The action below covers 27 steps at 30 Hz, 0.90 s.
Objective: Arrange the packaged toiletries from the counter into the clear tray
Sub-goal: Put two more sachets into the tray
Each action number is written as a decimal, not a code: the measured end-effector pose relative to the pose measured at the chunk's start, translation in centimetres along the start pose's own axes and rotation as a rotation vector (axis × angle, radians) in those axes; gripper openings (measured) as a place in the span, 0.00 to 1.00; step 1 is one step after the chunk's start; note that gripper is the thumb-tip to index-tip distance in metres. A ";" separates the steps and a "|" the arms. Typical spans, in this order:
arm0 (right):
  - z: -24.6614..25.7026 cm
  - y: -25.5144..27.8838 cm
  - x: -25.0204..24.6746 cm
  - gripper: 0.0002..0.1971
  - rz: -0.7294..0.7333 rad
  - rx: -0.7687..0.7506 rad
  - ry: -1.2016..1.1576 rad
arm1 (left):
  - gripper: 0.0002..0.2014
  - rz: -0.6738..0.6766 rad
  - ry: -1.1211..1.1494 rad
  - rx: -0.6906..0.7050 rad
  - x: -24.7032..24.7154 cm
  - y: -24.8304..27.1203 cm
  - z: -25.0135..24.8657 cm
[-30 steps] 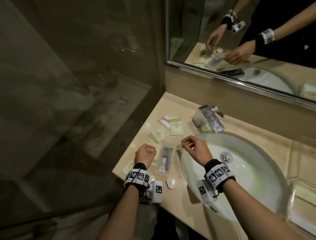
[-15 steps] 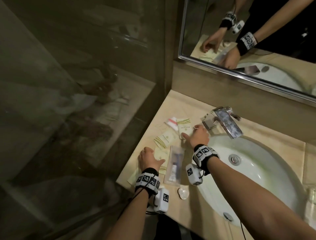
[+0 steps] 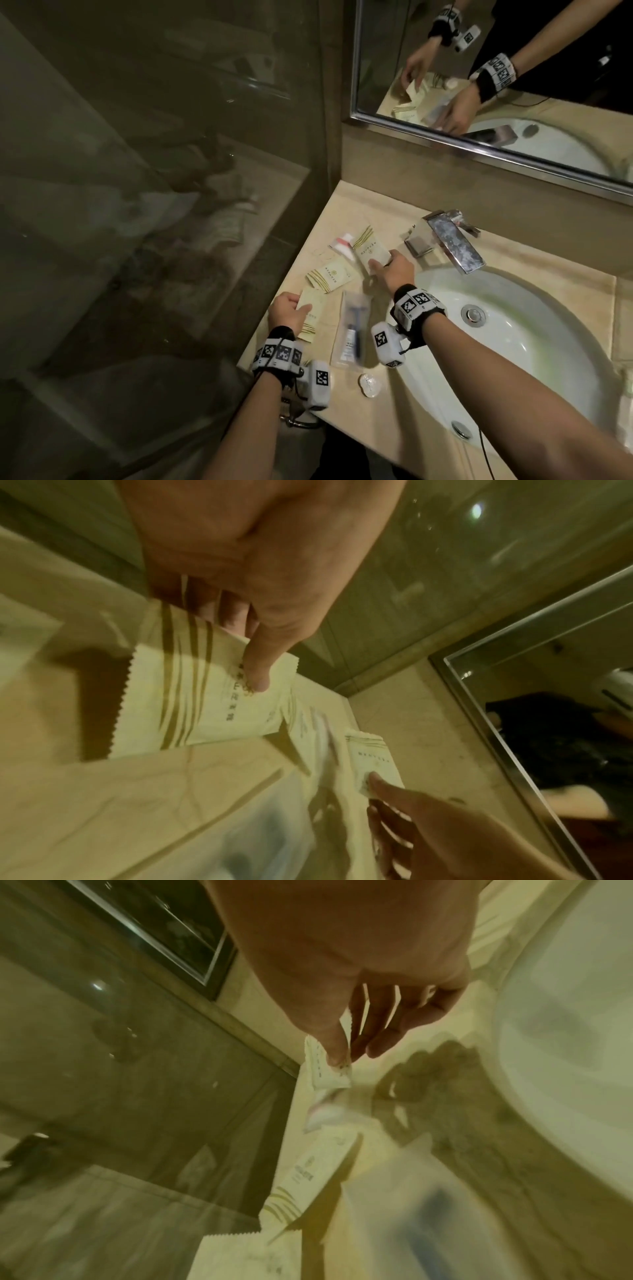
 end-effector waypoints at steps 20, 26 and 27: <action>-6.6 10.9 -30.0 0.14 -0.417 -0.281 -0.387 | 0.19 0.272 0.237 0.508 10.4 18.5 -21.1; -18.8 15.9 -38.4 0.13 -0.564 -0.119 -0.464 | 0.20 0.473 0.139 0.552 21.6 25.4 -22.7; -21.4 17.0 -39.5 0.13 -0.590 -0.086 -0.471 | 0.19 0.495 0.113 0.559 23.8 26.7 -22.5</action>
Point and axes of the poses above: each hand's wrist, its own y-axis away from the middle knuckle, its own x-axis out of the palm, z = x × y, the point moved 4 cm from there along -y, towards the middle knuckle, and after that the axes turned 6 degrees about -x, right-handed, at the moved point
